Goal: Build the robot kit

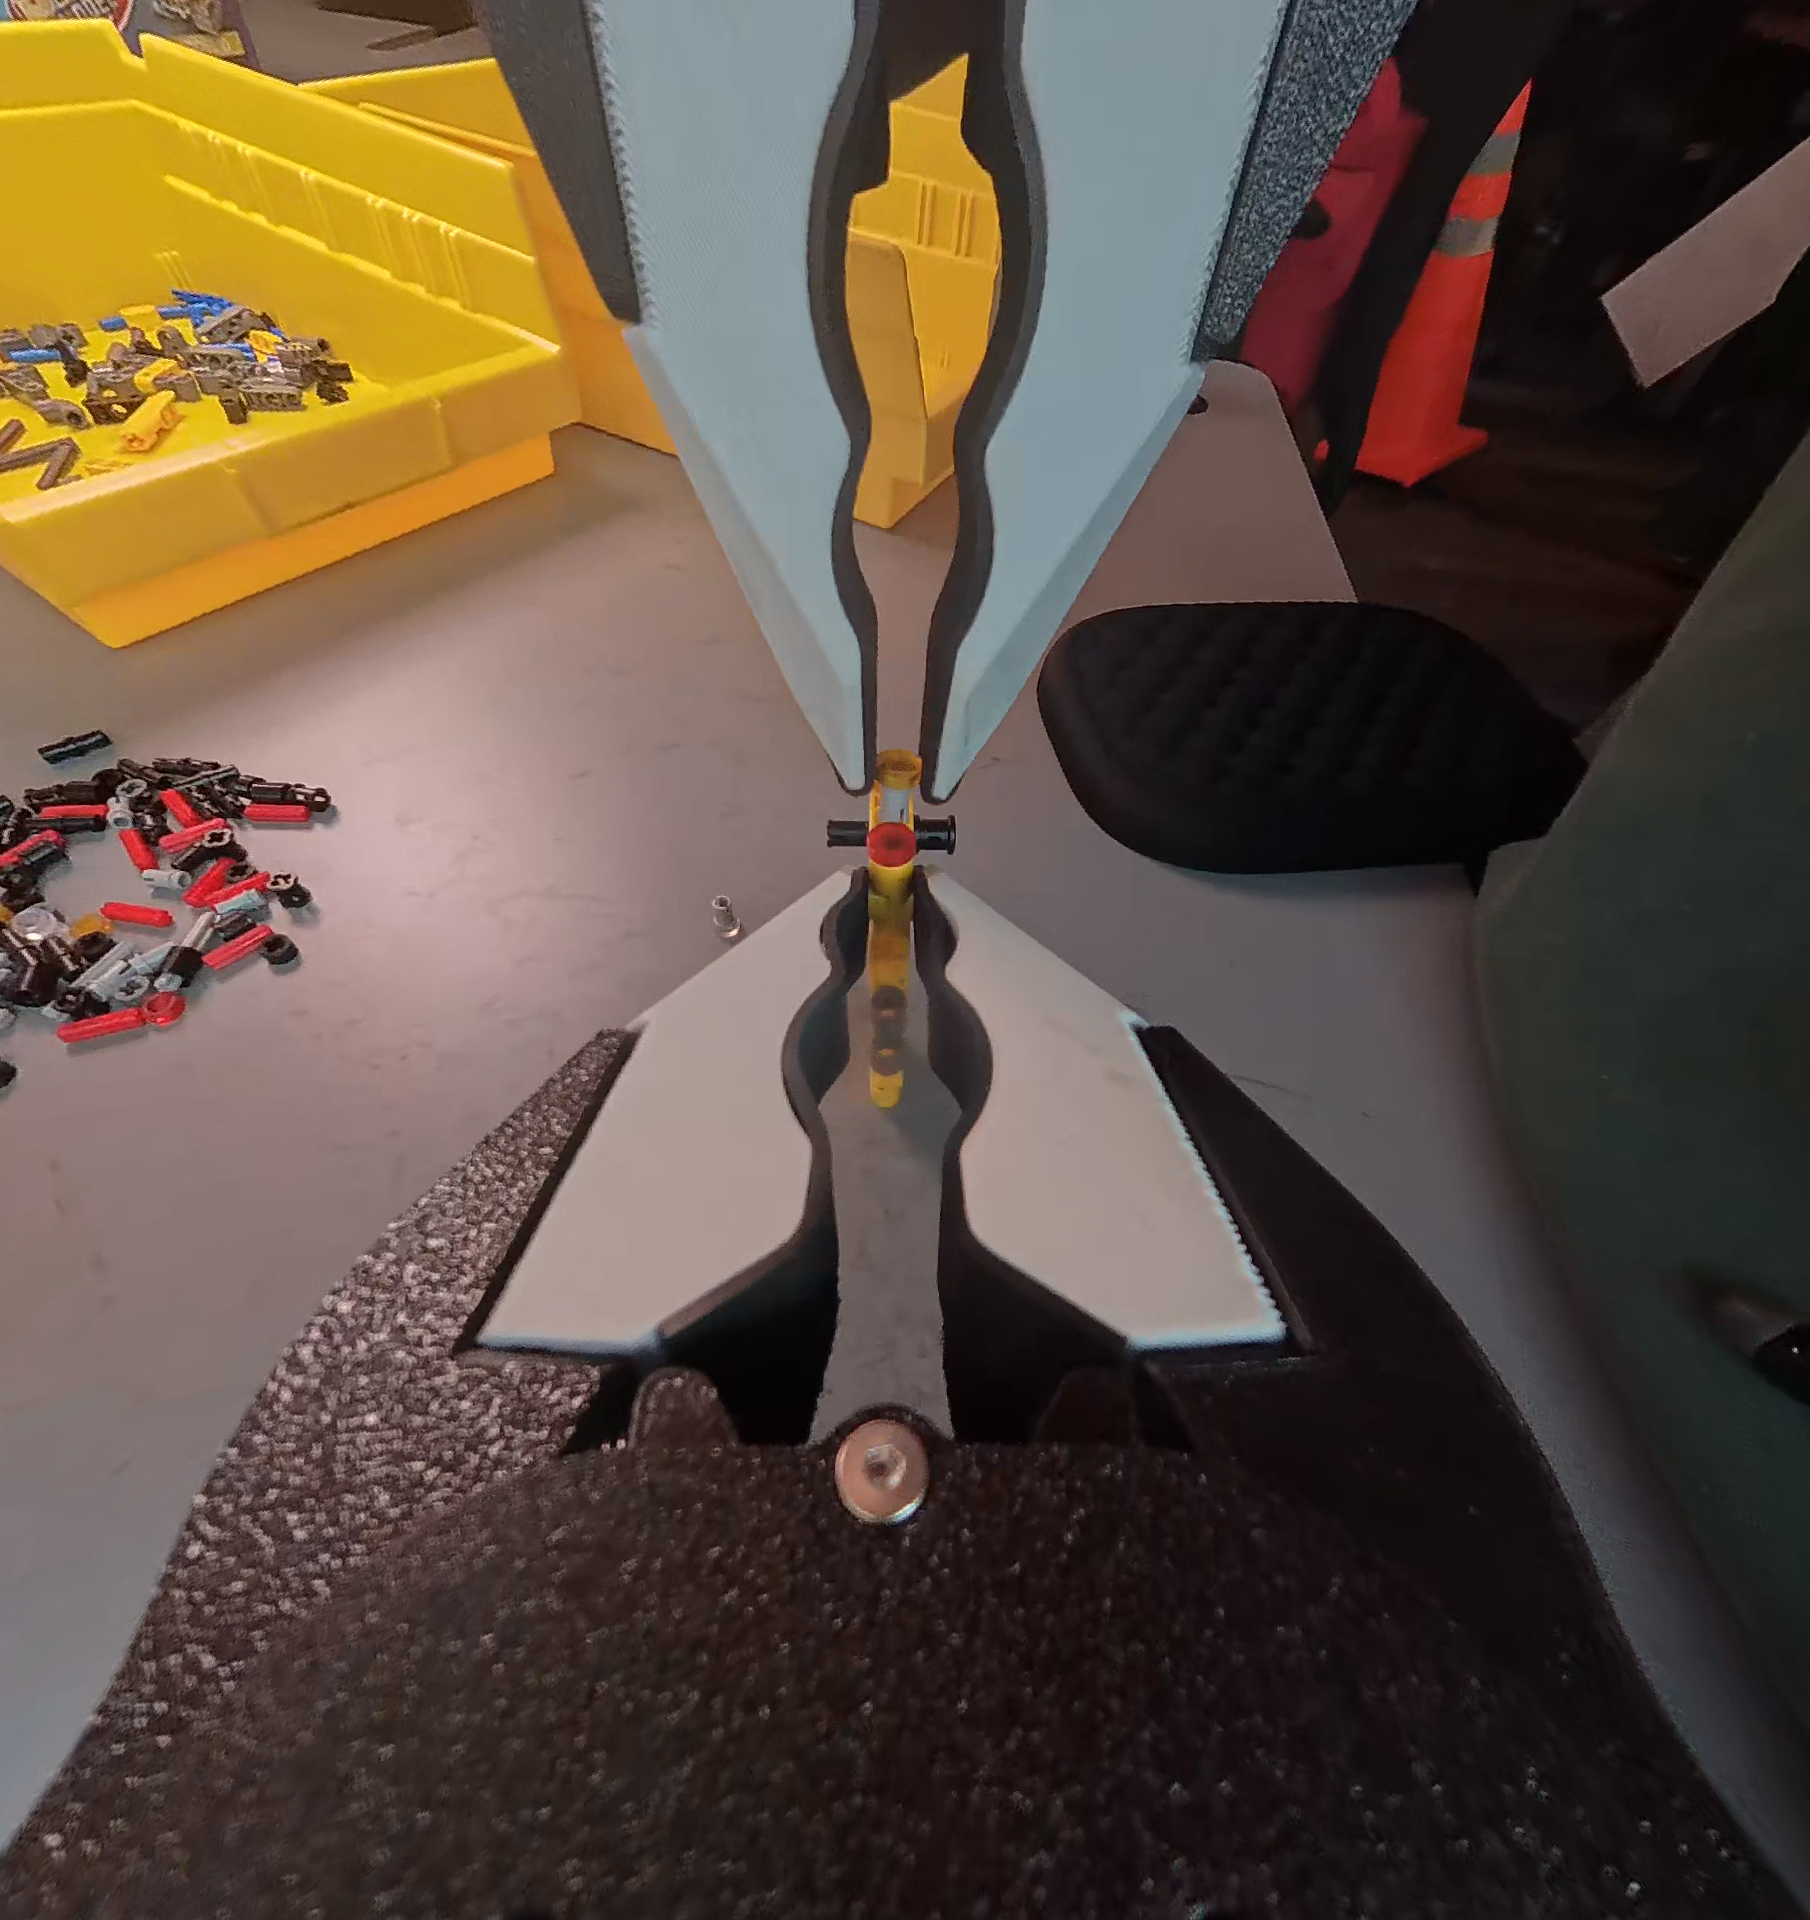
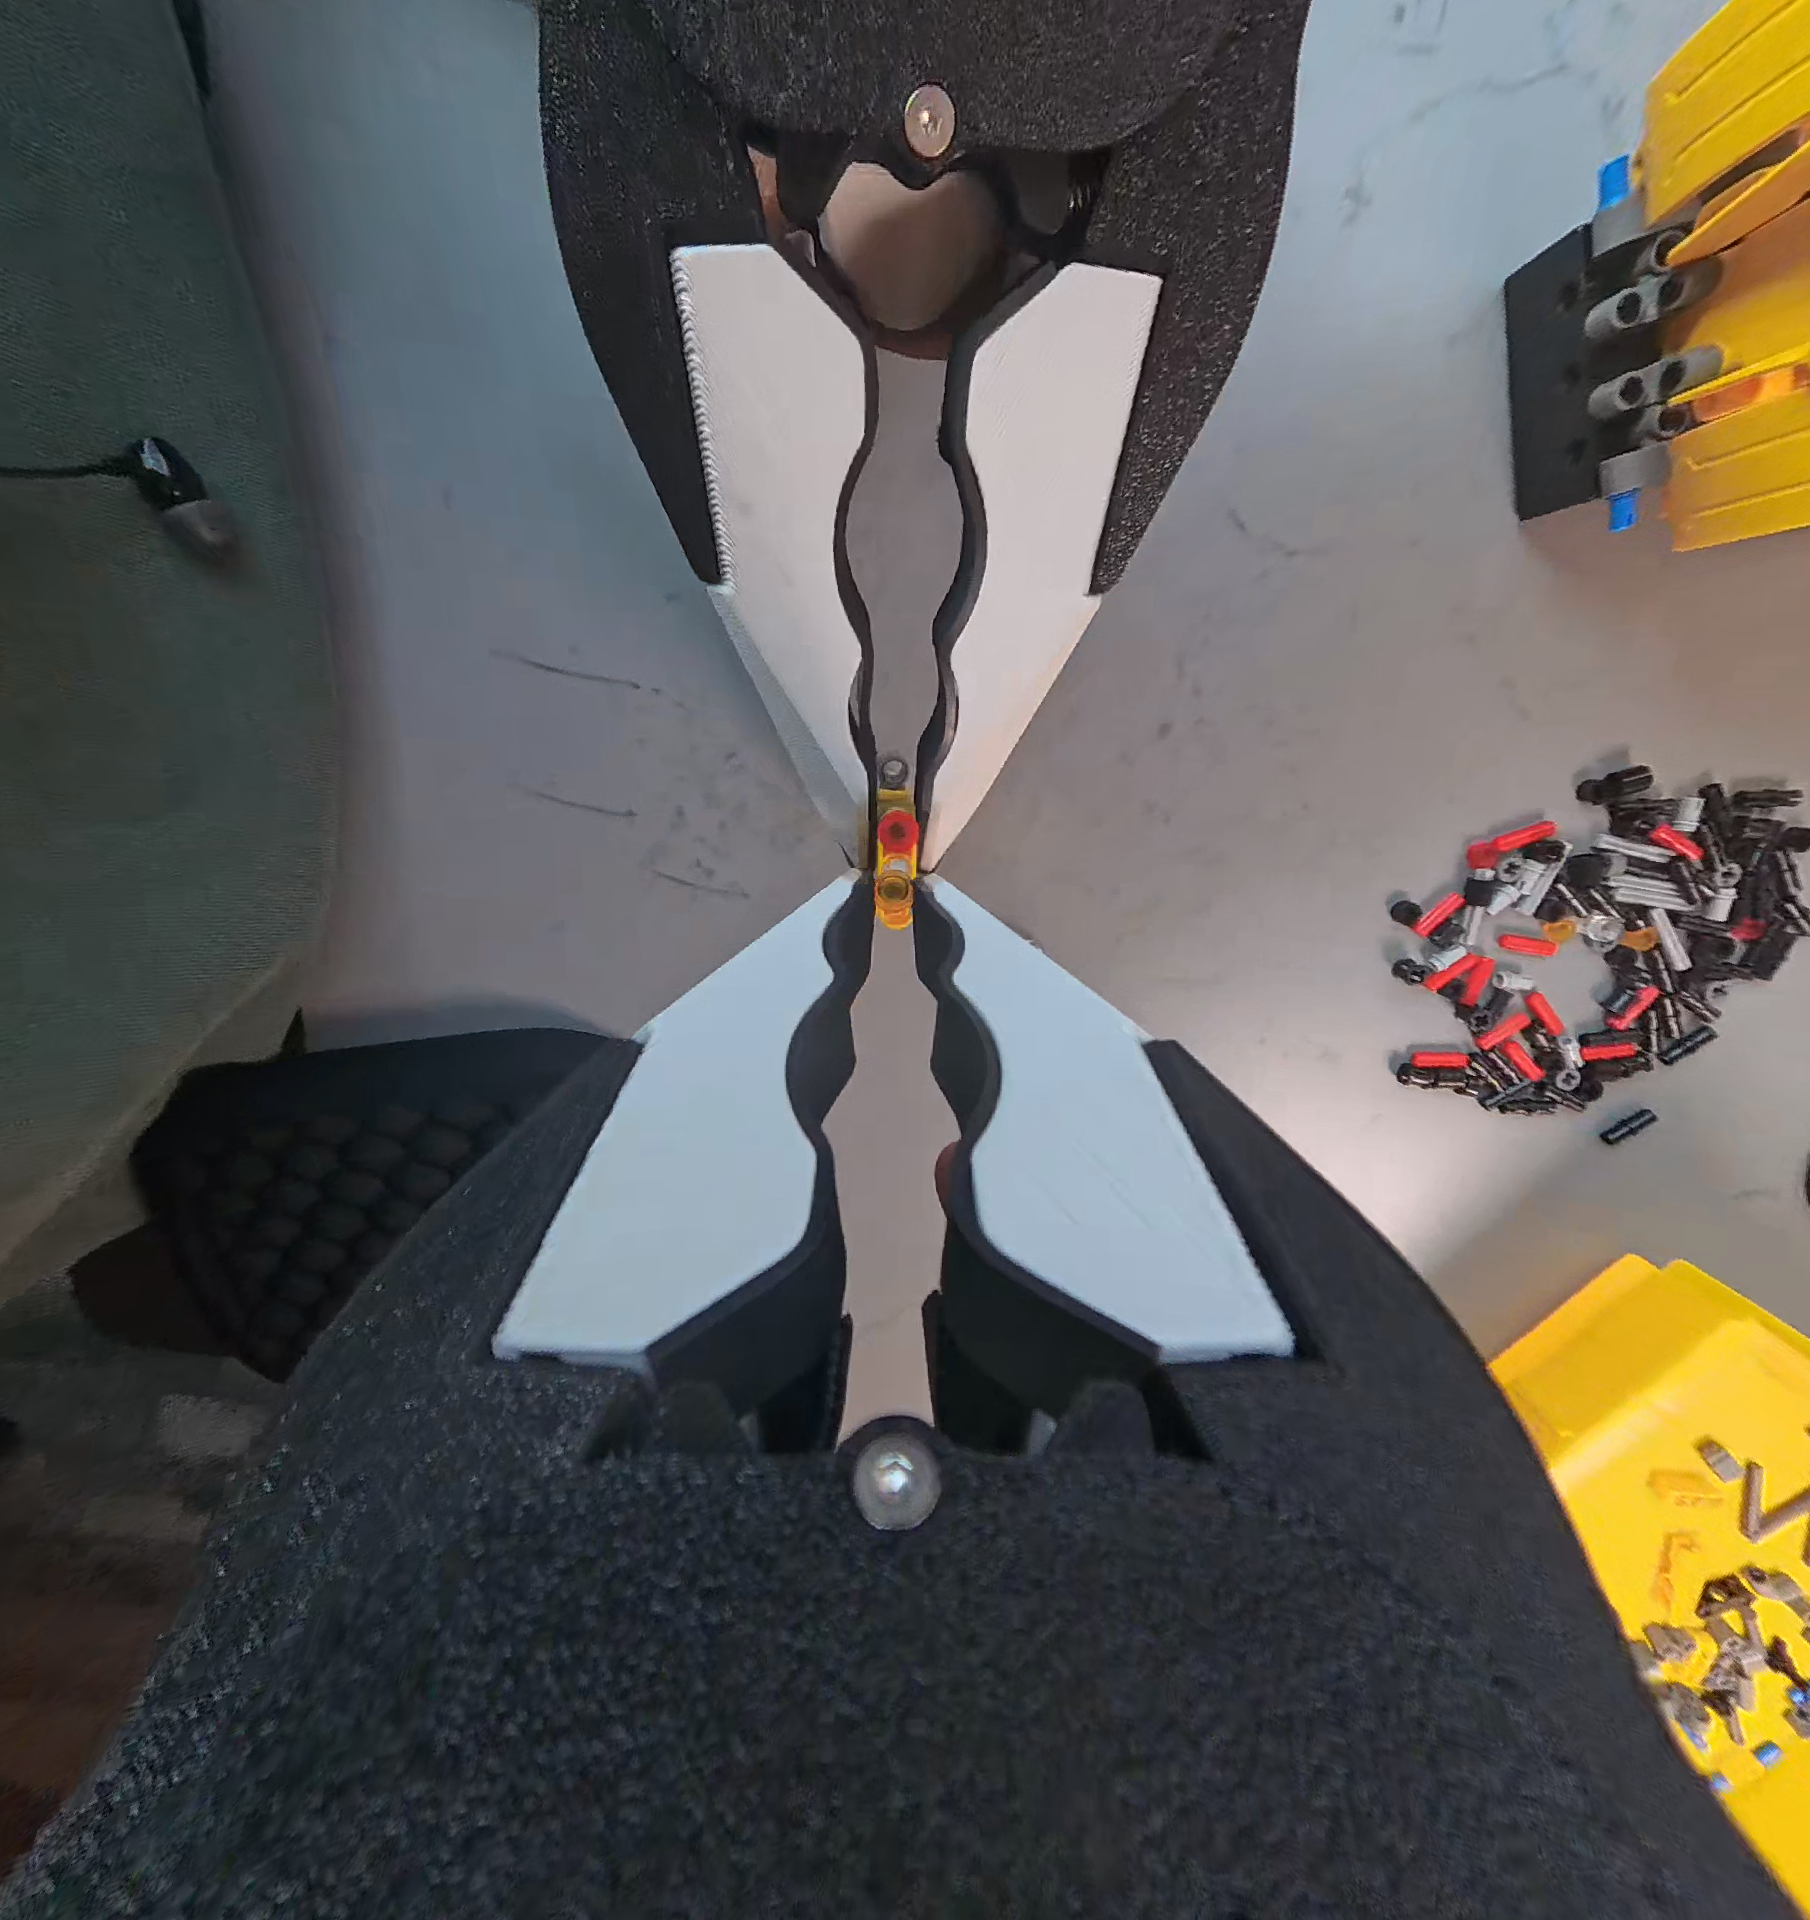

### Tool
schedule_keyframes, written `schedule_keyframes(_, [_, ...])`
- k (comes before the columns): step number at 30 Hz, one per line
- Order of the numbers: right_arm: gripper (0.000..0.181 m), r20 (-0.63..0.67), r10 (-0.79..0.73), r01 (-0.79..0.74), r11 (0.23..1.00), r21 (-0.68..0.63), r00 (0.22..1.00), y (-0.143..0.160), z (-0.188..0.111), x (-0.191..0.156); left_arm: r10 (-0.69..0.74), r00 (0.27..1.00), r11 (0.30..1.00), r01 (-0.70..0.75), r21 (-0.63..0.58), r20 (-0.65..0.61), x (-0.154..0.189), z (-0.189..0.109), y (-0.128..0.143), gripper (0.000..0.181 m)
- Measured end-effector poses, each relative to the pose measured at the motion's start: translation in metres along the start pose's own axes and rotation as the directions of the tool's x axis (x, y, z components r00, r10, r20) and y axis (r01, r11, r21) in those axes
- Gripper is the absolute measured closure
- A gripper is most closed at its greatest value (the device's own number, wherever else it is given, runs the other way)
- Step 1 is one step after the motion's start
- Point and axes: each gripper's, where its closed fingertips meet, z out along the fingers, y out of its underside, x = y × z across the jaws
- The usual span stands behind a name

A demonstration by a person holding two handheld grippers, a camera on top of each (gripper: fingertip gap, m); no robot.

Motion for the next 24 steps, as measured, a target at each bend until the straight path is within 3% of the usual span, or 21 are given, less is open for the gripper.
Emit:
schedule_keyframes(13, [0.175, 0.024, -0.027, 0.030, 0.989, -0.143, 0.999, 0.0011, 0.0011, -0.0022, 0.063, 0.996, 0.998, -0.063, -0.010, 0.063, 0.0005, 0.0017, 0.0001, 0.174])
schedule_keyframes(24, [0.176, 0.043, -0.005, 0.013, 0.982, -0.186, 0.999, 0.0019, 0.0012, -0.0027, 0.088, 0.989, 0.995, -0.082, -0.058, 0.118, 0.0001, 0.0034, 0.0000, 0.174])
